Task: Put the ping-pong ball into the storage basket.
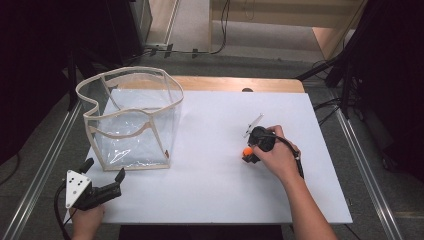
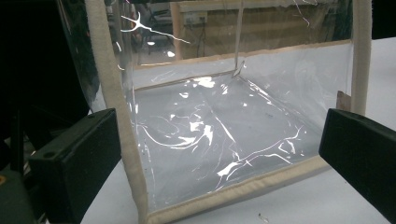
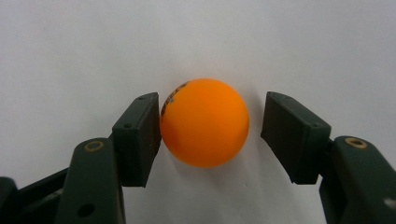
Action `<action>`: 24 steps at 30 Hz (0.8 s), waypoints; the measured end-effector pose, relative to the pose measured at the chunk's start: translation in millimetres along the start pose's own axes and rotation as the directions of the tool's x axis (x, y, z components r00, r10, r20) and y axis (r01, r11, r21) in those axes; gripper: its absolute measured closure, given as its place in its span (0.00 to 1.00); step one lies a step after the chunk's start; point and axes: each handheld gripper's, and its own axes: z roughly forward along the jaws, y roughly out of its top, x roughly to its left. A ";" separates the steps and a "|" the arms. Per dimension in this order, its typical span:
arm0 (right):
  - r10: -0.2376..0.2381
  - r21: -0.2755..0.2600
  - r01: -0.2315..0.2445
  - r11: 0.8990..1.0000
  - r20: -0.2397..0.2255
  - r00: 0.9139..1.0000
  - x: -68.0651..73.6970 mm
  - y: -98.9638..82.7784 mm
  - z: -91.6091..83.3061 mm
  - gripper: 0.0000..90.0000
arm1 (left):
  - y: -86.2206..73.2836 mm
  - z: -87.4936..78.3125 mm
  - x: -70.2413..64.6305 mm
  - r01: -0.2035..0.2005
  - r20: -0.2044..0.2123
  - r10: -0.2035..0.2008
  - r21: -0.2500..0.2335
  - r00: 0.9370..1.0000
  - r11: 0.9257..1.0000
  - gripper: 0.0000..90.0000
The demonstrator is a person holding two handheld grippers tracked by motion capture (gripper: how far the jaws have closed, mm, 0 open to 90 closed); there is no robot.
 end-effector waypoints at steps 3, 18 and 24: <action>-0.002 0.015 0.002 1.000 0.003 1.000 0.5 1.9 2.5 0.43 | 0.0 0.2 -0.2 0.000 0.000 0.000 -0.001 1.000 1.000 0.00; 0.020 0.003 -0.020 1.000 -0.022 1.000 -4.0 2.6 -0.4 0.53 | 0.0 0.3 -0.6 -0.004 -0.001 0.004 -0.001 1.000 1.000 0.00; 0.019 -0.012 -0.019 1.000 -0.031 0.999 -3.5 6.3 -5.9 0.53 | -0.1 0.2 -0.6 -0.003 0.002 0.003 -0.003 1.000 1.000 0.00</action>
